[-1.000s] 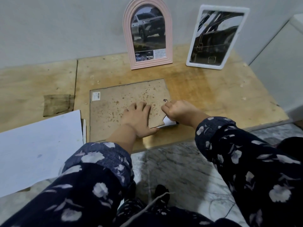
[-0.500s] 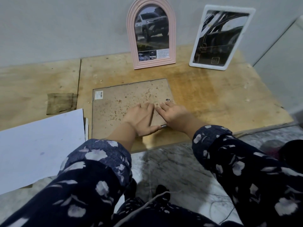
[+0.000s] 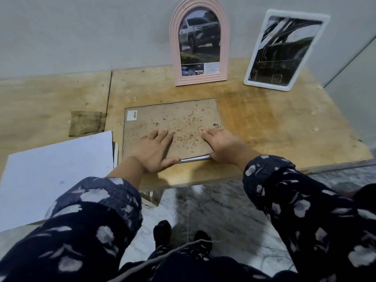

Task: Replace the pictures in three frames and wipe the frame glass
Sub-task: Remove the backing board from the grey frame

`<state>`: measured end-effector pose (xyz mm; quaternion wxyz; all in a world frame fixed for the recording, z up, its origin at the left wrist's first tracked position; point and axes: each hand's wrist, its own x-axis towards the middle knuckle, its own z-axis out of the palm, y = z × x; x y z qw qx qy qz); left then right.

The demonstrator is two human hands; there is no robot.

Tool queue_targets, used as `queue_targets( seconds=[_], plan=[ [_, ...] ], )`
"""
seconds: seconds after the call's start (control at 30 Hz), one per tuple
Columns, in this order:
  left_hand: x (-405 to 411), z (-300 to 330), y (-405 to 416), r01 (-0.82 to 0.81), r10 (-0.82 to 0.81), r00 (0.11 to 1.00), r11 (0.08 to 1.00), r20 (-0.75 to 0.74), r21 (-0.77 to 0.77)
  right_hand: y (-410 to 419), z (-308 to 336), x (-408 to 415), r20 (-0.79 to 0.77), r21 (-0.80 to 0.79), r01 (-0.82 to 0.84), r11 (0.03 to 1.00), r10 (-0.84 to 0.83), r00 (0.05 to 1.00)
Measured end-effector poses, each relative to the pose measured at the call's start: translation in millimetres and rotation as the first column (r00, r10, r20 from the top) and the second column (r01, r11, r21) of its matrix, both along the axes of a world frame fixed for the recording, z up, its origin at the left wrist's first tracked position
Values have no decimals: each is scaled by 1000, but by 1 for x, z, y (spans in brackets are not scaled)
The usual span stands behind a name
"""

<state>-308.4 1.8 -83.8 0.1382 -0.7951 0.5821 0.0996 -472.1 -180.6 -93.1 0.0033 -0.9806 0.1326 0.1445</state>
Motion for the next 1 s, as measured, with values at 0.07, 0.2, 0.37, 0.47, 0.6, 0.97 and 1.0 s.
queue_targets(
  seconds=[0.07,0.2,0.37,0.47,0.6,0.97,1.0],
  plan=[
    [0,-2,-1,29,-29,999,1000,18,-6,4,3,-1,68,4,5,1000,-5,998],
    [-4,-4,3,112,-113,993,994,35,17,19,-4,-3,168,-31,33,999,-28,985],
    [-4,-7,8,135,-134,991,989,20,-66,43,-5,11,243,-31,85,996,-75,967],
    [-2,-9,8,95,-94,995,993,17,-66,52,-3,22,148,40,123,992,-128,981],
    [6,-1,13,97,-95,993,995,74,-17,49,7,29,-64,74,185,980,-181,981],
    [-4,16,3,-153,137,982,981,-133,-118,36,38,40,-121,87,149,985,-138,983],
    [-5,16,4,-168,149,977,978,-152,-122,36,41,40,-134,99,159,982,-145,980]
  ],
)
